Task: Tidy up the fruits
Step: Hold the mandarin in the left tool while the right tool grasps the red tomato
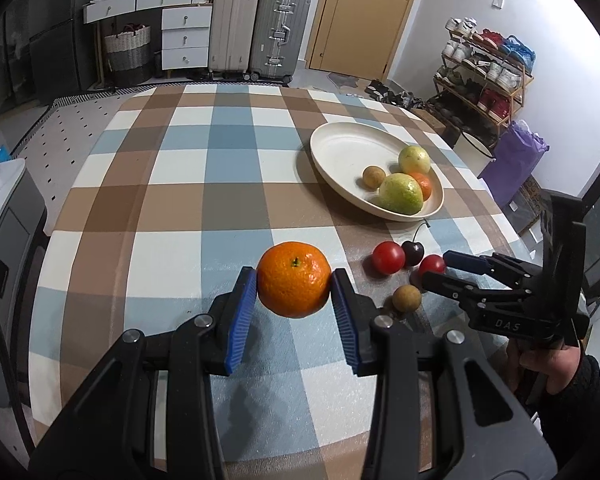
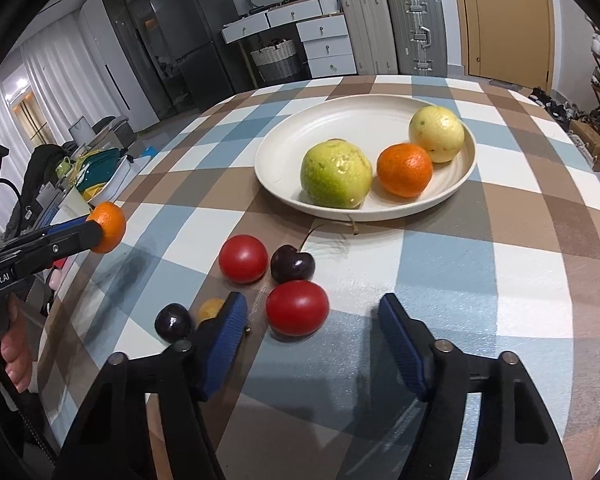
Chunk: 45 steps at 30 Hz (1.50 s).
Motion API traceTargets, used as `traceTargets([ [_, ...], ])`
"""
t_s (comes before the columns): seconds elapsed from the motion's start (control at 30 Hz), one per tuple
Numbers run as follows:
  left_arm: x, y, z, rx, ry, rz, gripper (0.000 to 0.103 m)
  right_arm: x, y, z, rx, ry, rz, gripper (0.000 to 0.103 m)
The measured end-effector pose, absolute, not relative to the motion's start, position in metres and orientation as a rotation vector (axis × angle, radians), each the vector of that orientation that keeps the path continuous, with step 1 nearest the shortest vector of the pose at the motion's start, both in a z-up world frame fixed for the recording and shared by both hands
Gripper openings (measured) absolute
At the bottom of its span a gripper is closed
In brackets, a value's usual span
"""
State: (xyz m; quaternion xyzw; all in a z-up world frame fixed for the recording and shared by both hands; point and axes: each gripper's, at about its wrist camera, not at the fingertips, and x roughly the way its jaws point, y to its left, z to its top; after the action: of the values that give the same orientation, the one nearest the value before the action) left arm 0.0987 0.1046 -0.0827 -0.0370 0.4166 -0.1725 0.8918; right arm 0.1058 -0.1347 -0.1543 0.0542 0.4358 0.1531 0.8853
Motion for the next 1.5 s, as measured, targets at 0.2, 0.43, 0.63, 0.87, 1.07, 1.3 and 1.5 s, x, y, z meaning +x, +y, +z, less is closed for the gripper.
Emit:
traceTargets([
  [0.2,0.097,0.106,-0.082,-0.078,0.864,-0.357,0.035,0.104,-0.130,-0.155,0.108,0.904,0.336,0.051],
  [0.43,0.093,0.107,-0.080,-0.075,0.858,-0.364,0.035,0.101,-0.126,-0.155,0.084,0.893,0.355,0.033],
  [0.63,0.095,0.100,-0.075,-0.076,0.854,-0.373,0.035,0.098,-0.127,-0.151,0.082,0.873,0.362,0.033],
  [0.87,0.105,0.084,-0.069,-0.042,0.856,-0.397,0.036,0.094,-0.134,-0.140,0.107,0.844,0.367,0.033],
  [1.07,0.120,0.064,-0.061,-0.036,0.861,-0.472,0.035,0.093,-0.137,-0.126,0.125,0.810,0.378,0.033],
  [1.3,0.143,0.044,-0.048,-0.036,0.837,-0.503,0.036,0.099,-0.142,-0.103,0.149,0.763,0.397,0.033],
  [1.5,0.167,0.030,-0.043,-0.058,0.844,-0.512,0.036,0.112,-0.148,-0.080,0.165,0.709,0.399,0.033],
])
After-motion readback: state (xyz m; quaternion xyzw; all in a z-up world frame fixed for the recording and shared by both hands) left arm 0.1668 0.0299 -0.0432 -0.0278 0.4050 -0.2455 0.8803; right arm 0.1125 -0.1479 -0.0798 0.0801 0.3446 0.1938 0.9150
